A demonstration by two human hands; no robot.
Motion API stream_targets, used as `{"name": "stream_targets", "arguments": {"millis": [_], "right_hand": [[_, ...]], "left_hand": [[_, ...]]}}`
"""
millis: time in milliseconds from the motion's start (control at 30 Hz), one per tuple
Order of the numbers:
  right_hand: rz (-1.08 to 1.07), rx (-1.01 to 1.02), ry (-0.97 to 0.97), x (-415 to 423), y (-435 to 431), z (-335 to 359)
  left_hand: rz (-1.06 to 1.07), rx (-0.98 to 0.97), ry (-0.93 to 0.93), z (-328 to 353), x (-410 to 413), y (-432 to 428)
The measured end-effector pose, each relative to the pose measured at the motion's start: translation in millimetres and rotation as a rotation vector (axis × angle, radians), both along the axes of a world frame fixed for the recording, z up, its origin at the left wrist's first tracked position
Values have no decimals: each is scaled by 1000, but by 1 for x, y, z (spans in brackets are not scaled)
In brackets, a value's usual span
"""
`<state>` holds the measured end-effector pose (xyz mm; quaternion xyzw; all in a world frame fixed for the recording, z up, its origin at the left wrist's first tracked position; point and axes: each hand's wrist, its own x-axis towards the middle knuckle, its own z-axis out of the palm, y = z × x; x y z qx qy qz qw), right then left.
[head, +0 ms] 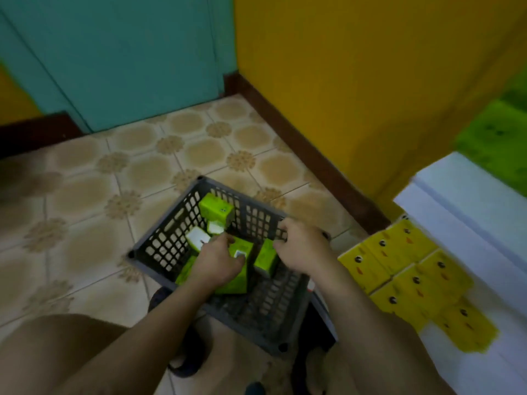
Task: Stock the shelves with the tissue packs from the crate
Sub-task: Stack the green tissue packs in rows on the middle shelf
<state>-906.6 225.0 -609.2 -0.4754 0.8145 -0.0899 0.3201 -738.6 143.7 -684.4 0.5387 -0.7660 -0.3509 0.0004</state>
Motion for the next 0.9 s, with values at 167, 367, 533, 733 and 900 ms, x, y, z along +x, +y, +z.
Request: {"name": "stream_targets", "arguments": {"millis": [167,367,533,733,900], "right_hand": [[-107,127,-196,-31,-42,-60],[-255,14,-110,-68,-76,-71],[-263,1,-64,-63,-88,-83],[-205,31,-70,-57,-86,-93],[-226,48,-79,-69,-77,-90]], "left_hand": [[81,204,-79,-81,-32,-20],[102,274,-160,-168,-86,-30],[49,280,-215,-225,-126,-33],[62,252,-245,-272,-146,-39],[284,396,-63,-252,-127,-39]]}}
